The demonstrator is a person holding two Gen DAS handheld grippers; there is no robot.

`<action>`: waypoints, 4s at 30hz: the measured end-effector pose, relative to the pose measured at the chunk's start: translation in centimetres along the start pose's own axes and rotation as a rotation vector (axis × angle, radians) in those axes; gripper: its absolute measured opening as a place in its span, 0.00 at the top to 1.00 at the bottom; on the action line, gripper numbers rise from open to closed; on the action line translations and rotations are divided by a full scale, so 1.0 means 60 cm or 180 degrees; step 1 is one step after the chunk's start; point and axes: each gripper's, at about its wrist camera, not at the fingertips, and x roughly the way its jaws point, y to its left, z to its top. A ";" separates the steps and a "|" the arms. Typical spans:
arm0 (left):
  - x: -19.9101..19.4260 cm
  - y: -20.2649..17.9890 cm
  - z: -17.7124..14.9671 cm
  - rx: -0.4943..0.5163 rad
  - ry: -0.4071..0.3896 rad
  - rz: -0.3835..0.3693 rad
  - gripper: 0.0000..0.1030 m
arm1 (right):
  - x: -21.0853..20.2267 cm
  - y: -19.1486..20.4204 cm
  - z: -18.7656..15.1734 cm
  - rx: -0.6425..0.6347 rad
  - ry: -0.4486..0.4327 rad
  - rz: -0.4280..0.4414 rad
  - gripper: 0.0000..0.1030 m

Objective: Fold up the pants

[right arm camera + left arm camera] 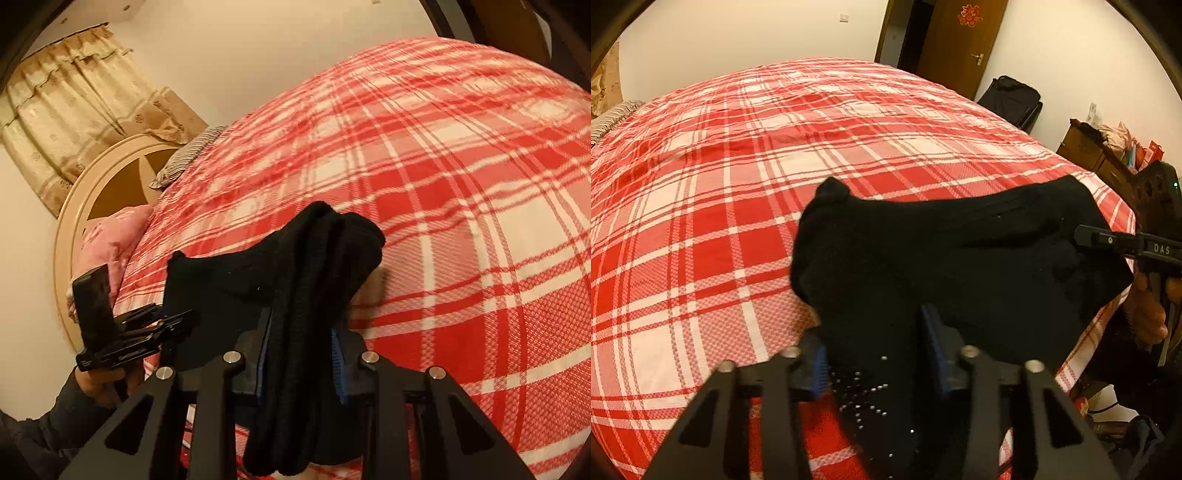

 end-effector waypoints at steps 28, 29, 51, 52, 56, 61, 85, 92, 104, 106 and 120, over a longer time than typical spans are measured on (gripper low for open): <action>-0.216 0.329 -0.046 -0.1002 -0.0650 0.0948 0.84 | 0.375 0.345 0.164 -0.1077 0.0627 0.0809 0.73; -0.211 0.344 -0.052 -0.1044 -0.0635 0.1010 0.83 | 0.396 0.345 0.162 -0.1036 0.0692 0.0767 0.73; -0.165 0.455 -0.098 -0.1709 -0.0728 0.1388 0.23 | 0.403 0.241 0.105 -0.0672 0.0678 0.0293 0.41; -0.165 0.454 -0.099 -0.1703 -0.0725 0.1420 0.22 | 0.403 0.242 0.104 -0.0688 0.0669 0.0281 0.41; -0.172 0.439 -0.096 -0.1609 -0.0684 0.1577 0.20 | 0.401 0.244 0.103 -0.0732 0.0642 0.0240 0.41; -0.184 0.418 -0.097 -0.1532 -0.0675 0.1640 0.21 | 0.392 0.248 0.102 -0.0768 0.0605 0.0142 0.39; -0.280 0.246 -0.094 -0.1006 -0.1079 0.1486 0.15 | 0.163 0.367 0.034 -0.1484 -0.0444 -0.0343 0.32; -0.306 0.198 -0.091 -0.0841 -0.1249 0.1491 0.12 | 0.117 0.377 0.022 -0.1402 -0.0659 -0.0303 0.32; -0.301 0.184 -0.093 -0.0841 -0.1259 0.1451 0.12 | 0.098 0.392 0.000 -0.1456 -0.0715 -0.0272 0.31; -0.301 0.182 -0.093 -0.0846 -0.1265 0.1455 0.12 | 0.095 0.393 -0.003 -0.1462 -0.0728 -0.0259 0.31; -0.301 0.179 -0.093 -0.0839 -0.1267 0.1457 0.12 | 0.092 0.392 -0.007 -0.1445 -0.0758 -0.0252 0.30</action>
